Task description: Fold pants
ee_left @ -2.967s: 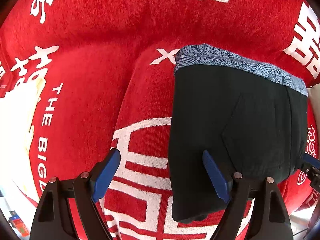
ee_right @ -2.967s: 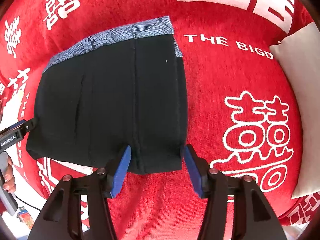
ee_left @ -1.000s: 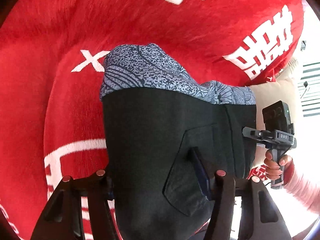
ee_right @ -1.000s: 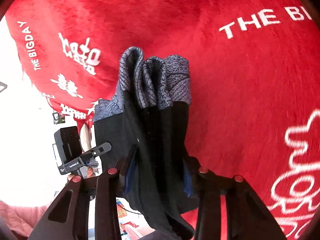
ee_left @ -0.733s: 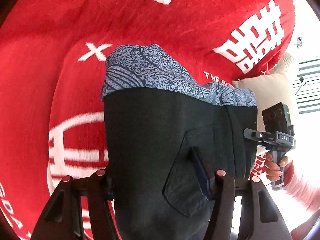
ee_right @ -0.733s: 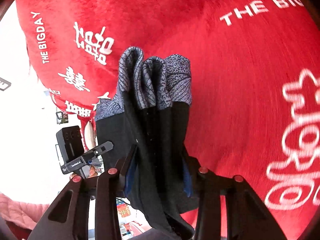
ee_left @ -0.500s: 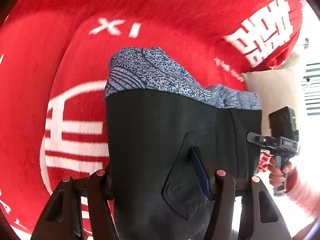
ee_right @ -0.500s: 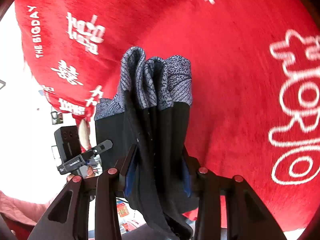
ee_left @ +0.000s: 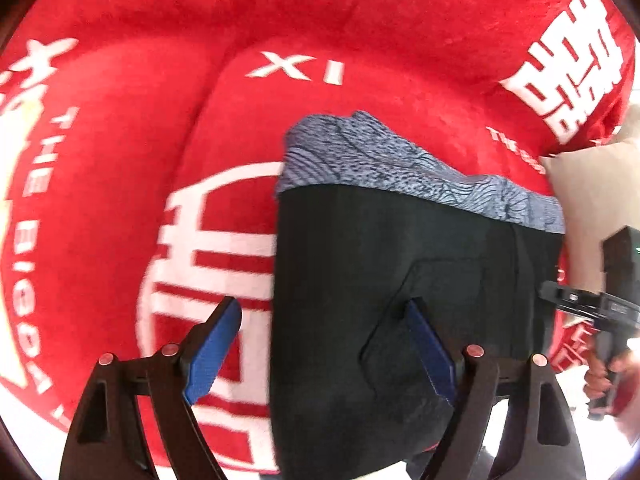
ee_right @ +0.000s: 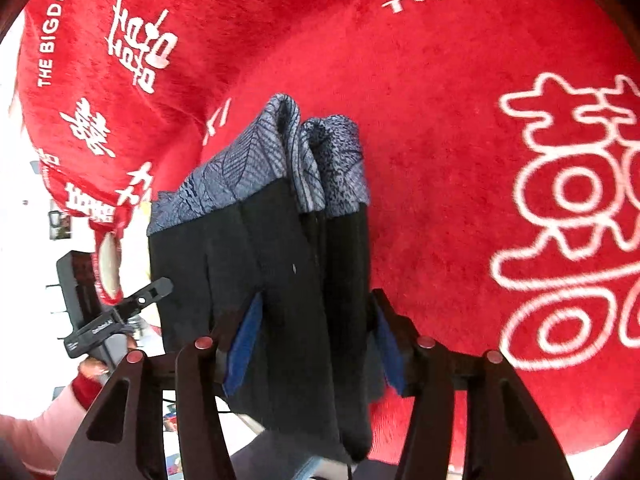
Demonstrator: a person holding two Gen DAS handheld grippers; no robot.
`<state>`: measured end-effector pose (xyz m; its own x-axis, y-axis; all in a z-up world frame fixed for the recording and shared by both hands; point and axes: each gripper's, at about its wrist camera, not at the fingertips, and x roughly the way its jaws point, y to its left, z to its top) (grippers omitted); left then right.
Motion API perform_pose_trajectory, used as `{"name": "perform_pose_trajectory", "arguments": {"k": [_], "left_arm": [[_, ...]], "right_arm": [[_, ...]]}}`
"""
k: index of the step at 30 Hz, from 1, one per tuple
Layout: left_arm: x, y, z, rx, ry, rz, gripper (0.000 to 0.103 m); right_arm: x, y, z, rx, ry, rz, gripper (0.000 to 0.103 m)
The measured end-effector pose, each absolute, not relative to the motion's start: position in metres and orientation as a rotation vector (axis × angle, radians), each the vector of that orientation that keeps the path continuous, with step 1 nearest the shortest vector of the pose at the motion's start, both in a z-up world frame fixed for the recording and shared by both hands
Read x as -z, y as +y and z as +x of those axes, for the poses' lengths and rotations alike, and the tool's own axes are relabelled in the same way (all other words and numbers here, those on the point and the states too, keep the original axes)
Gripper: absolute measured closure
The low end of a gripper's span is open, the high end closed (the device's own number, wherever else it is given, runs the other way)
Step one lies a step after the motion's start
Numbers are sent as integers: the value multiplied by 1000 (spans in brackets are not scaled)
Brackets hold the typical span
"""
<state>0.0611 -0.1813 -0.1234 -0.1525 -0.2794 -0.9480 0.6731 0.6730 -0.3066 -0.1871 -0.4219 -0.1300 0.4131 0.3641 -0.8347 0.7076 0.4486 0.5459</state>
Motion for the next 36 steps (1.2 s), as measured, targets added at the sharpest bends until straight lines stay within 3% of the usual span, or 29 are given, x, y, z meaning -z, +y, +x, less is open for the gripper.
{"name": "perform_pose_trajectory", "arguments": {"k": [11,13,15,18,27,36], "left_arm": [[67,-175,23,707,1433,422,18],[59,-175,14,693,1433,432,0],[50,-176,3,697,1429,442,0],[44,-178,-8,708,1441,469,0],[11,-165,-35,729,1343,646,0],[-32,-142,-36,731,1301,635,0]], "right_arm": [[81,-417,-221,534,1290,1079,23],[73,-413,-222,558,1317,1040,21],[64,-406,-221,573,1331,998,18],[51,-391,-219,582,1350,926,1],[16,-334,-202,644,1345,809,0],[-26,-293,-190,690,1349,795,0]]}}
